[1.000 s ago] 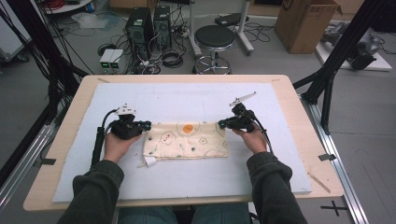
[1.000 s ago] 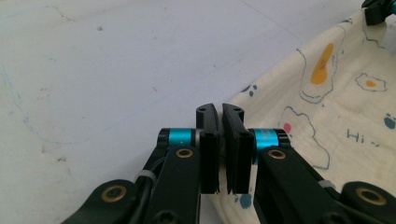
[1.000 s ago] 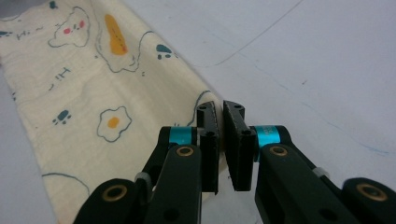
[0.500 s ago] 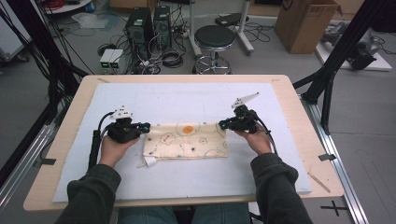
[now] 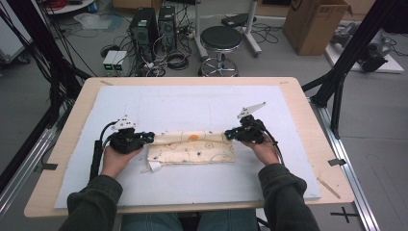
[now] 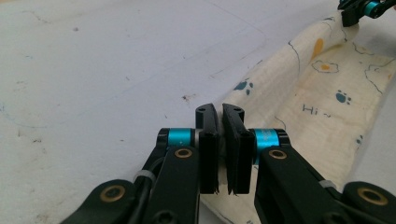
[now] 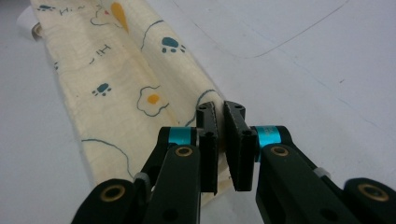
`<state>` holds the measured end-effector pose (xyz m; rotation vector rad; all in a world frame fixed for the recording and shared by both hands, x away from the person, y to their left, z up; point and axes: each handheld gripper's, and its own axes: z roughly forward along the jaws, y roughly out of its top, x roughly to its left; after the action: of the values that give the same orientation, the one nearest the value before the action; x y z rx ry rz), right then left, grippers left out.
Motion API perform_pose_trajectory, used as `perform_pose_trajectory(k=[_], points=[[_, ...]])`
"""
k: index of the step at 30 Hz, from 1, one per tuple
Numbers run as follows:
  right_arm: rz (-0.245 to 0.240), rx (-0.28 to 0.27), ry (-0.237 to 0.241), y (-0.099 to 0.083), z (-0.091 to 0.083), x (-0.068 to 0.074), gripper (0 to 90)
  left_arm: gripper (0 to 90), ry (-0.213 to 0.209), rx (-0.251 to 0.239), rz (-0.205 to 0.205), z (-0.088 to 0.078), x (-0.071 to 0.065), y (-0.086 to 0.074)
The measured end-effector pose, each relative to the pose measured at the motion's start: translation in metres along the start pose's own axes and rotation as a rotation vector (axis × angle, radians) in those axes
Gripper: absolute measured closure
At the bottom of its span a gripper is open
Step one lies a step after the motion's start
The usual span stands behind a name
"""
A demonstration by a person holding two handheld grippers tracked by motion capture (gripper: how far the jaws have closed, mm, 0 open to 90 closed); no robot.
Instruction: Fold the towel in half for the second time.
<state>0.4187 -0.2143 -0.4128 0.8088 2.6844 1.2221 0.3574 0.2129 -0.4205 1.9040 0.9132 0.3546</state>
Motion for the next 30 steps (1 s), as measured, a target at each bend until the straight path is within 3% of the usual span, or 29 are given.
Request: perform_pose_trajectory(k=[14,30], points=[[-0.031,-0.030,0.039,-0.008,-0.008,0.012,84.0,83.5,-0.033,-0.003,0.018,-0.009,-0.007,-0.011],[-0.077,-0.012,0.049,-0.022,-0.012,0.029,83.3,82.9,-0.061,0.084,0.129,-0.015,-0.024,-0.013]])
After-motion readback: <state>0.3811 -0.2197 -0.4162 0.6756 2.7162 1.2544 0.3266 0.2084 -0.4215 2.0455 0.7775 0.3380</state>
